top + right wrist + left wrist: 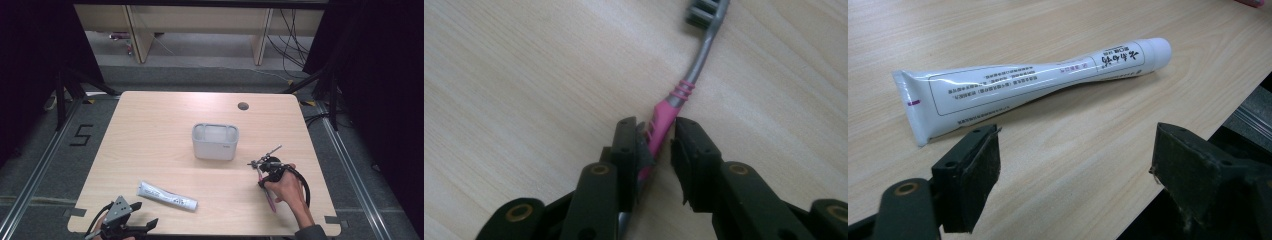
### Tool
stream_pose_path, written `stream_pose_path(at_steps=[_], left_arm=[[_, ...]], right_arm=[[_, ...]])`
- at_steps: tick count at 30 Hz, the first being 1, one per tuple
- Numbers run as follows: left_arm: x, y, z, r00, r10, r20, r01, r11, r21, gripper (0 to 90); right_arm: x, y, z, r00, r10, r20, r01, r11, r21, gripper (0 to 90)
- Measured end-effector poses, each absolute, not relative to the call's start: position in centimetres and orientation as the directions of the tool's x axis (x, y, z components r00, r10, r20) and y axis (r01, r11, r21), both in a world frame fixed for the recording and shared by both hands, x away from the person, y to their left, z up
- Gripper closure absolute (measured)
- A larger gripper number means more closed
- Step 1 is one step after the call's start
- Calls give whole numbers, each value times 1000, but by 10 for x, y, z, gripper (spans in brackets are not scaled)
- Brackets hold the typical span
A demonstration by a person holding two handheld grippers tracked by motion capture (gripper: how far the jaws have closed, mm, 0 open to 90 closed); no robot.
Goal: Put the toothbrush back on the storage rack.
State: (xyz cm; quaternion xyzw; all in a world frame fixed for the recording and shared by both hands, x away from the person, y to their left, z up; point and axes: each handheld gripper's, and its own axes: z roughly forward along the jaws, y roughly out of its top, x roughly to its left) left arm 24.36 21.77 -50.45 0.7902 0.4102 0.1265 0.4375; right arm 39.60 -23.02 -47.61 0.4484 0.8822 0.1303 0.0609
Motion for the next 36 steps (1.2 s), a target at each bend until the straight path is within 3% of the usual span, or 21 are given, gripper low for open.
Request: stream_pose_path(at_steps=[9,18,29,36], left_arm=[[244,218,-504,634,757,-156,535,-284,796,191],[243,218,-504,631,759,-159,537,-280,796,191],[243,218,-504,633,758,-156,536,-285,794,191],[243,218,-504,634,758,-157,534,-282,797,191]], right_arm=[[402,-231,-476,-587,809,27,786,562,256,784],[405,-227,-473,-564,825,38,818,552,163,801],[411,-224,-473,-639,769,15,765,633,121,805],[414,-219,-472,-641,767,17,766,638,72,810]])
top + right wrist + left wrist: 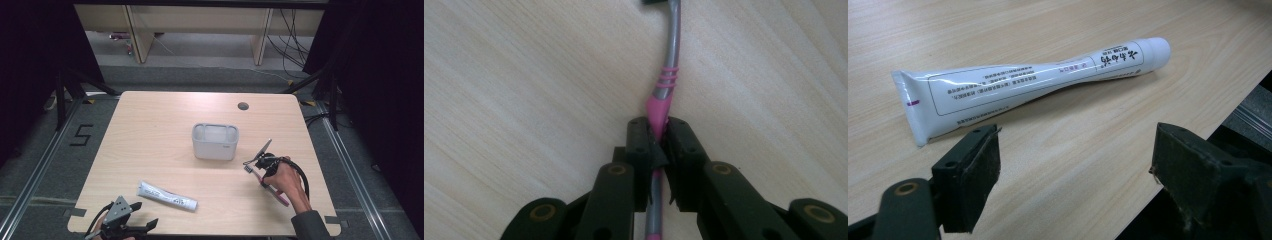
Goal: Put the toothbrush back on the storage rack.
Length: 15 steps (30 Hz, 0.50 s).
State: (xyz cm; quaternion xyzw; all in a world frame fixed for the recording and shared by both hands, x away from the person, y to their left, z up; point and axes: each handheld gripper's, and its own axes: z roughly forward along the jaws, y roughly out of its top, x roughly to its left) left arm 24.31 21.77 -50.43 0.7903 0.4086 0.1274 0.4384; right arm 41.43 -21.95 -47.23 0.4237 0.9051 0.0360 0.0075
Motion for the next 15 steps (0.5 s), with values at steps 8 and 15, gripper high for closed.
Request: stream_pose_path(at_steps=[8,15], left_arm=[[243,218,-503,635,757,-153,534,-288,795,193],[243,218,-504,631,760,-158,539,-282,794,194]], right_arm=[[416,-215,-471,-623,781,34,782,623,30,817],[417,-215,-467,-624,781,16,781,623,45,819]])
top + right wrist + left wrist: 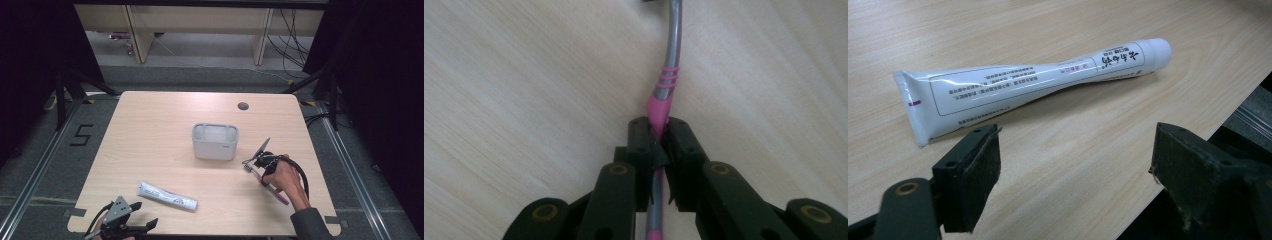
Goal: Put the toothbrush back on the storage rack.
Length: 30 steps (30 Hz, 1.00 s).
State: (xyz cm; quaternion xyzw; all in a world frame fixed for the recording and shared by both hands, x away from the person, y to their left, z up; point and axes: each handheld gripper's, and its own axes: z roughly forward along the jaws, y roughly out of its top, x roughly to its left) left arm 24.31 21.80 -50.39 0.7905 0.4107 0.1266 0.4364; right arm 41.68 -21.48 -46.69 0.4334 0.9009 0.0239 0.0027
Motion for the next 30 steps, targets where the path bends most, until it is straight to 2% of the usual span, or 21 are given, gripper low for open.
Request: stream_pose_path(at_steps=[6,15,17,19,25,30], left_arm=[[243,218,-504,636,757,-153,534,-288,795,194],[244,218,-504,639,754,-154,534,-291,794,194],[244,218,-505,639,753,-154,531,-288,797,194],[244,218,-504,635,757,-157,535,-284,796,194],[244,216,-505,635,756,-159,538,-284,793,194],[244,218,-505,640,753,-152,533,-292,794,194]], right_arm=[[418,-225,-448,-657,754,11,748,650,137,819],[419,-247,-421,-613,790,30,758,576,307,819],[418,-248,-419,-599,800,38,767,561,311,819],[419,-253,-414,-592,805,43,759,539,365,819],[417,-256,-406,-541,839,49,766,469,439,819],[419,-261,-402,-564,824,50,727,467,503,820]])
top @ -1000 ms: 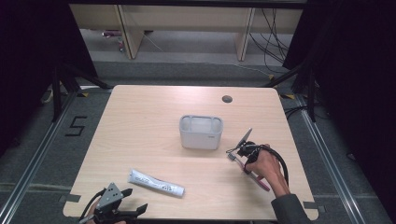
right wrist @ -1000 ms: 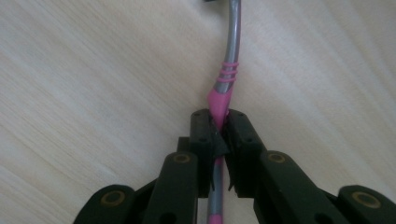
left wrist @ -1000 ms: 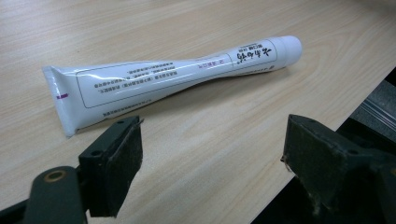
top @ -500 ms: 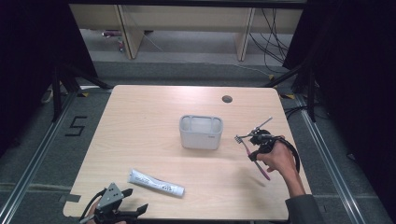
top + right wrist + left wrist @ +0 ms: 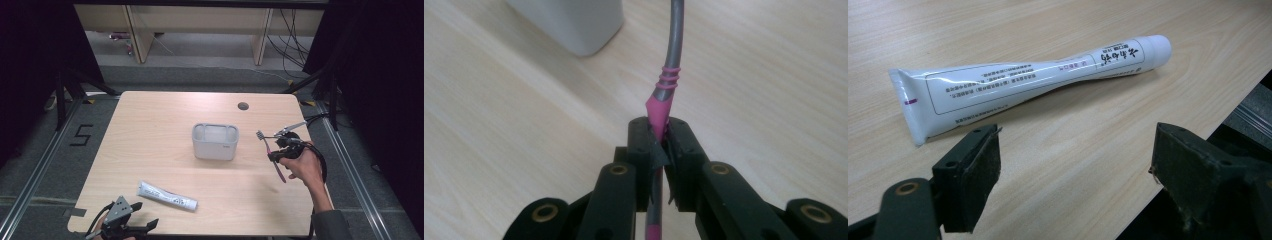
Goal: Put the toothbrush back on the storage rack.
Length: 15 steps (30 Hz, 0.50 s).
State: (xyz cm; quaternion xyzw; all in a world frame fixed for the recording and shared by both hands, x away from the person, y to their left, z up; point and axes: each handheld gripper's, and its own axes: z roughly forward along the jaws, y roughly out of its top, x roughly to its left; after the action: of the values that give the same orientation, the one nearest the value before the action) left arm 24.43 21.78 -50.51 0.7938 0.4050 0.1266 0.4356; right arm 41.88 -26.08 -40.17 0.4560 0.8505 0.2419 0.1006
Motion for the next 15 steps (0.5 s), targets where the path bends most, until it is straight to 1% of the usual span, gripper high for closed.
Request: stream_pose_path(at_steps=[2,3,4,5,6,11,12,13,15], left_arm=[[244,217,-505,637,755,-156,535,-287,795,194],[244,217,-505,636,756,-157,537,-287,793,194],[244,217,-505,636,756,-157,537,-287,793,194],[244,218,-504,640,754,-148,535,-298,790,194],[244,218,-505,638,755,-151,535,-294,792,194],[244,218,-505,638,755,-151,535,-294,792,194],[244,217,-505,638,754,-154,533,-288,796,194],[244,217,-505,638,754,-154,533,-288,796,194],[244,217,-505,637,755,-156,533,-285,797,194]], right_arm=[[419,-262,-398,-554,831,46,714,446,540,820],[419,-265,-395,-565,823,58,691,434,579,819],[419,-265,-395,-565,823,58,691,434,579,819],[417,-264,-390,-527,846,80,698,378,608,820],[417,-265,-389,-525,847,86,689,363,627,820],[417,-268,-380,-534,844,59,629,350,694,820],[417,-268,-381,-532,845,57,605,332,724,820],[417,-268,-381,-532,845,57,605,332,724,820],[417,-270,-375,-538,840,63,563,303,769,820]])
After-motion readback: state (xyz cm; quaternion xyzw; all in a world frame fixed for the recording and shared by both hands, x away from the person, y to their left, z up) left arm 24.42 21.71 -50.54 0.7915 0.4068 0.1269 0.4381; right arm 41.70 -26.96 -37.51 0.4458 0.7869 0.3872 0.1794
